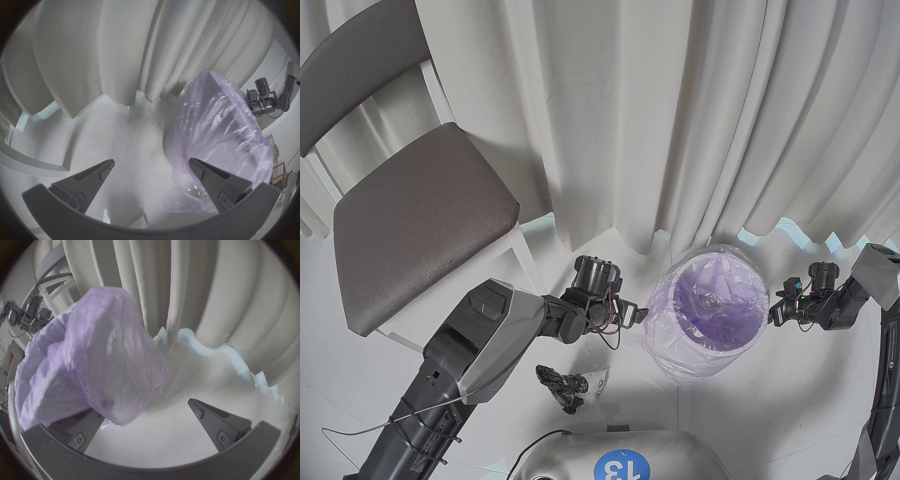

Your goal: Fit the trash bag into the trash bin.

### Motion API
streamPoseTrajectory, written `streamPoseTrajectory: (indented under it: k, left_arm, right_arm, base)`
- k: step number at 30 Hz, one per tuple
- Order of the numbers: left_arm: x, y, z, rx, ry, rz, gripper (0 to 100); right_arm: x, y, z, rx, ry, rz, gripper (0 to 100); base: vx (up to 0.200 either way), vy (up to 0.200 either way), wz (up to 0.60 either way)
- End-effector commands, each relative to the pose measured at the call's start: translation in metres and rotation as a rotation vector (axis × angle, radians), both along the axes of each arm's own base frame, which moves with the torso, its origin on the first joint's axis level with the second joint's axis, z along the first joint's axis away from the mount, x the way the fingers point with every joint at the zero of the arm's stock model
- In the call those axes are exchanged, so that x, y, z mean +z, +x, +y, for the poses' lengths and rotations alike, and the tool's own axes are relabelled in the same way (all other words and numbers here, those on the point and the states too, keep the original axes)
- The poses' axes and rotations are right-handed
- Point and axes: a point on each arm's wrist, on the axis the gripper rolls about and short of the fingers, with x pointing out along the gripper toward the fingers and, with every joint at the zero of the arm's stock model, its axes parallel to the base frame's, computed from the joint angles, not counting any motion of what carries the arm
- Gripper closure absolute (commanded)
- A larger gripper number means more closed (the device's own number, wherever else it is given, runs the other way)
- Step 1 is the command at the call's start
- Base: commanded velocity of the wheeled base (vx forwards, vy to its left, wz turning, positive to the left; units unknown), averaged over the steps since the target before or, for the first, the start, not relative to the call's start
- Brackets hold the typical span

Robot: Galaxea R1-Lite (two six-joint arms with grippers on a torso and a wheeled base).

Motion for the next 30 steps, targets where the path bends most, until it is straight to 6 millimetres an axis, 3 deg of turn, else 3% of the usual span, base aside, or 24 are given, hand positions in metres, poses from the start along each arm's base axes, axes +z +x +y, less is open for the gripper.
streamPoseTrajectory:
  k: [1, 4, 7, 8, 9, 11, 12, 14, 21, 30]
  left_arm:
    - [-0.007, 0.008, 0.010, 0.068, -0.031, -0.007, 0]
    - [0.040, 0.008, 0.012, 0.138, -0.097, -0.057, 0]
    - [0.068, -0.008, 0.020, 0.166, -0.101, -0.046, 0]
    - [0.069, -0.009, 0.020, 0.167, -0.099, -0.045, 0]
    - [0.081, -0.027, 0.025, 0.159, -0.087, -0.027, 0]
    - [0.085, -0.035, 0.028, 0.156, -0.087, -0.027, 0]
    - [0.094, -0.052, 0.030, 0.138, -0.097, -0.055, 0]
    - [0.099, -0.066, 0.034, 0.125, -0.111, -0.082, 0]
    - [0.093, -0.120, 0.042, 0.048, -0.048, -0.062, 0]
    - [0.061, -0.149, 0.040, -0.012, -0.038, -0.061, 0]
  right_arm:
    - [-0.009, 0.004, 0.007, 0.004, 0.020, 0.014, 0]
    - [-0.006, -0.005, 0.007, -0.001, 0.020, 0.003, 0]
    - [0.007, -0.020, 0.005, -0.011, 0.014, -0.020, 0]
    - [0.007, -0.021, 0.004, -0.012, 0.013, -0.019, 0]
    - [0.016, -0.032, 0.002, -0.020, 0.008, -0.028, 0]
    - [0.021, -0.038, 0.001, -0.025, 0.005, -0.036, 0]
    - [0.028, -0.050, -0.001, -0.037, 0.003, -0.042, 0]
    - [0.036, -0.062, -0.003, -0.050, 0.000, -0.058, 0]
    - [0.056, -0.101, -0.006, -0.074, -0.027, -0.080, 0]
    - [0.055, -0.134, 0.004, -0.050, -0.065, -0.103, 0]
  base:
    - [0.000, 0.000, 0.00]
    - [0.000, 0.000, 0.00]
    - [0.000, 0.000, 0.00]
    - [0.000, 0.000, 0.00]
    - [0.000, 0.000, 0.00]
    - [0.000, 0.000, 0.00]
    - [0.000, 0.000, 0.00]
    - [0.000, 0.000, 0.00]
    - [0.000, 0.000, 0.00]
    - [0.000, 0.000, 0.00]
